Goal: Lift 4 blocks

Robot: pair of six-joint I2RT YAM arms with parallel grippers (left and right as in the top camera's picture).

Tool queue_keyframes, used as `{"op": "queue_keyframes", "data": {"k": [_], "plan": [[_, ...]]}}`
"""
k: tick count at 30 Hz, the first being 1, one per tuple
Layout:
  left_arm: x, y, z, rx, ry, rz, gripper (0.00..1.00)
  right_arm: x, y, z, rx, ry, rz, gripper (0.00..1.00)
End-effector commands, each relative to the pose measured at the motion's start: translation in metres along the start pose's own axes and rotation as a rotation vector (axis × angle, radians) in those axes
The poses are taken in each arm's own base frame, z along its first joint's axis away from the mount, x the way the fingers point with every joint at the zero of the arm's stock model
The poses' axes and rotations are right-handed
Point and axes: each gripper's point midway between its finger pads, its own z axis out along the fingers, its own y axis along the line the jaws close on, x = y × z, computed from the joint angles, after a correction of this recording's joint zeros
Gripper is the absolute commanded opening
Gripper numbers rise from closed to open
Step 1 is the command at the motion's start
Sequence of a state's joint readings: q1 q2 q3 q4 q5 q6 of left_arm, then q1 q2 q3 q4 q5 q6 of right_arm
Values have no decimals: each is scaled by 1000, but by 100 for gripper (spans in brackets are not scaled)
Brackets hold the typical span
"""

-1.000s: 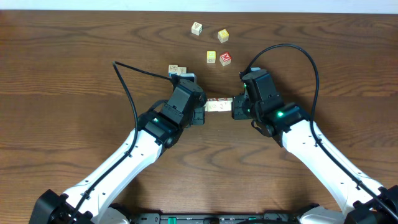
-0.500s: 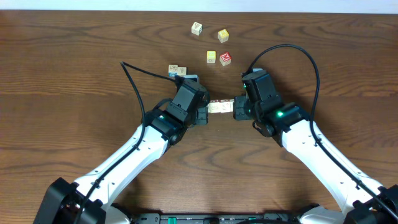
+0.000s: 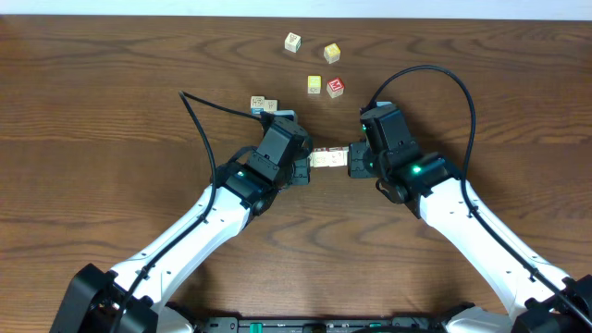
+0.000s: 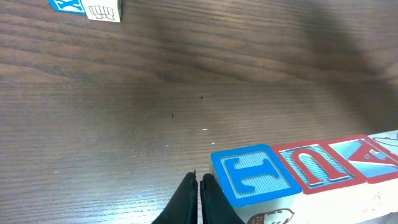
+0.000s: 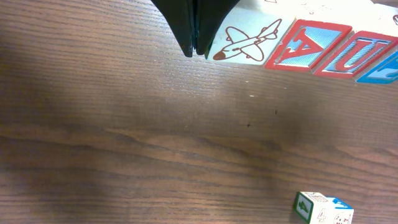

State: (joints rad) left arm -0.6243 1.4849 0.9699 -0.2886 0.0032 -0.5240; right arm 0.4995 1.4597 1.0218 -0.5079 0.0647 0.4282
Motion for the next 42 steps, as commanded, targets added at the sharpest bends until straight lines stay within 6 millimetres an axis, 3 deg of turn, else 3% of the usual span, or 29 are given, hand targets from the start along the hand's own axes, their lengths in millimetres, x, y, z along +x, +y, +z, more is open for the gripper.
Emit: {"op": "queue_keyframes", "data": {"k": [1, 17, 42], "plan": [[16, -91, -21, 344, 97, 79, 7, 18, 91, -20, -379, 102, -57, 1], [15, -97, -23, 374, 99, 70, 7, 17, 100, -25, -448, 119, -34, 1], [10, -98, -23, 394, 91, 62, 7, 10, 85, -19, -425, 115, 5, 1]]}}
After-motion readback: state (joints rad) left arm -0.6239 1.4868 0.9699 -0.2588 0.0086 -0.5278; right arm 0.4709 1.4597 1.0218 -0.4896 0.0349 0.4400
